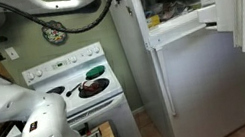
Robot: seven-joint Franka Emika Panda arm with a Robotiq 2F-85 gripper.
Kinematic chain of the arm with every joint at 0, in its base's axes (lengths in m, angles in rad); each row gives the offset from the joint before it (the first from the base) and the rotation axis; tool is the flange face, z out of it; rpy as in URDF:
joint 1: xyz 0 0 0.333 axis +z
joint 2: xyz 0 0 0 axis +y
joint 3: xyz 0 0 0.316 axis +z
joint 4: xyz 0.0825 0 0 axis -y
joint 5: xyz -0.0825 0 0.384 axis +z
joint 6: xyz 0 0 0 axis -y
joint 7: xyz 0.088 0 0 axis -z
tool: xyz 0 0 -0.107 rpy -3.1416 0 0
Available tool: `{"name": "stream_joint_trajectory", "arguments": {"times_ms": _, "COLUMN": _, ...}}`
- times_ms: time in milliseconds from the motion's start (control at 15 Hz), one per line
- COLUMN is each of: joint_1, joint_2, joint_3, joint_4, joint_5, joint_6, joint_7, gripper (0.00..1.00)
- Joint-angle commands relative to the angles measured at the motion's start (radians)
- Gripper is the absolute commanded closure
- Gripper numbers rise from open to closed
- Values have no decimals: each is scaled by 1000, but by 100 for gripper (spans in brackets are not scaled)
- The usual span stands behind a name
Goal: Move the white and green pack to the bottom shelf on the fridge door.
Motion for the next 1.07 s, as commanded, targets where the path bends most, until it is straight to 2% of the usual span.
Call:
{"name": "stream_joint_trajectory", "arguments": {"times_ms": 0, "joint_1": 45, "joint_2": -114, "joint_3": -71, "joint_4": -84, "joint_5": 147, "joint_6": 17, "joint_7": -154, "gripper": 0}}
{"name": "stream_joint_trajectory", "arguments": {"times_ms": 200, "joint_1": 53, "joint_2": -165, "joint_3": -95, "joint_4": -103, "joint_5": 308, "joint_6": -6, "joint_7": -218, "gripper": 0}}
{"name": "stream_joint_trajectory", "arguments": {"times_ms": 400, "joint_1": 32, "joint_2": -195, "joint_3": -84, "joint_4": -104, "joint_5": 437, "joint_6": -57, "joint_7": -273, "gripper": 0}}
{"name": "stream_joint_trajectory", "arguments": {"times_ms": 1000, "joint_1": 0, "joint_2": -267, "joint_3": -70, "joint_4": -98, "joint_5": 652, "joint_6": -182, "joint_7": -447, "gripper": 0}}
